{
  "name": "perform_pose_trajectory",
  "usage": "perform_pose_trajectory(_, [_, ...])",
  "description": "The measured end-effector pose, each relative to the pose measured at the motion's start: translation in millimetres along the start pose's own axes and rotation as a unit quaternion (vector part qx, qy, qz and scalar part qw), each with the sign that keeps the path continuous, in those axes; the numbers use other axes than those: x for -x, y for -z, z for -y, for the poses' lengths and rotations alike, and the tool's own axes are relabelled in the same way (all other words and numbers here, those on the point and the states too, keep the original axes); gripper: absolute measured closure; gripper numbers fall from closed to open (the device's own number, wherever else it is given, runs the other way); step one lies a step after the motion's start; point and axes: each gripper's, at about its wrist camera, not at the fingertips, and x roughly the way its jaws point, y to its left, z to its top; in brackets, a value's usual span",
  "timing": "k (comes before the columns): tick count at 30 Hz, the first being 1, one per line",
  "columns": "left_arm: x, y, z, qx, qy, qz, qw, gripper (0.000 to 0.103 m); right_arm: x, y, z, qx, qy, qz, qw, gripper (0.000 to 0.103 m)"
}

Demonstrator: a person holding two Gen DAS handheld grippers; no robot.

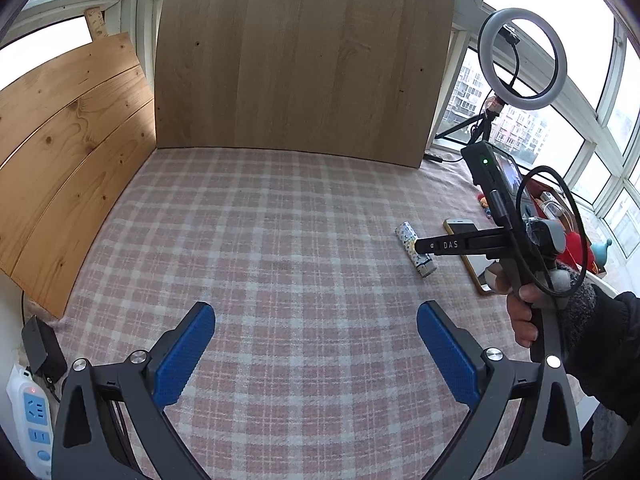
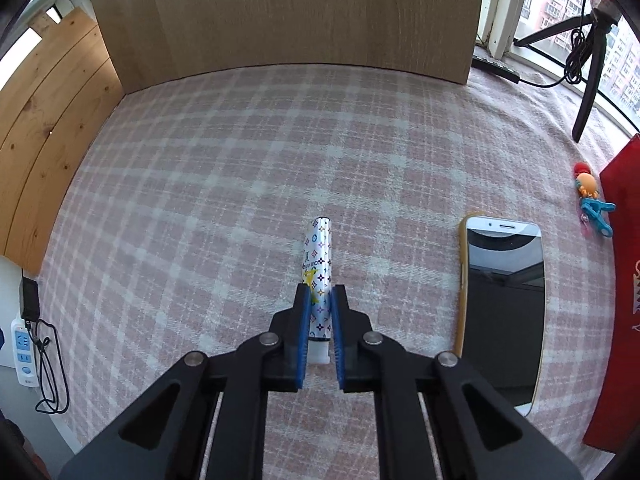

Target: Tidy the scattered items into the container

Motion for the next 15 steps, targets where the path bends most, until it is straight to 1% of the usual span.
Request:
perform_pose_trajectory(1, [0.6, 0.5, -0.6, 0.0, -0.003, -0.001, 1.0, 0.002, 1.7, 1.3, -3.9, 0.0, 0.001, 0.004, 1.0, 0.093])
perform_pose_trajectory(3, [2.4, 1.2, -1.8, -0.001, -0.007, -0.002, 1.0, 0.002, 4.9, 4.3, -11.5, 0.004, 0.016, 0.012, 1.0, 0.093])
perform_pose_trajectory(10, [2.7, 0.4, -0.9, -0.002, -0.012, -0.005, 0.9999, 0.002, 1.5, 15.8, -31.6, 0.026, 0.039, 0.009, 0.999, 0.094])
perform_pose_trajectory(11, [3.0, -0.5, 0.9, -0.004, -0.012, -0.005, 0.9999, 0.002, 6.2, 16.6, -28.7, 0.021, 0.032, 0.011, 0.999, 0.094])
perform_pose_trajectory(13, [5.8, -4.0, 4.6, -0.01, -0.013, -0.001, 0.9999, 0.002, 32.6, 20.9, -7.9, 0.001, 0.006, 0.015, 1.0, 0.094])
perform_pose_trajectory(15, [8.6, -8.3, 8.3, -0.015, -0.015, 0.005, 0.9998, 0.002, 51.2, 19.3, -0.1, -0.022, -0.022, 0.025, 0.999, 0.094])
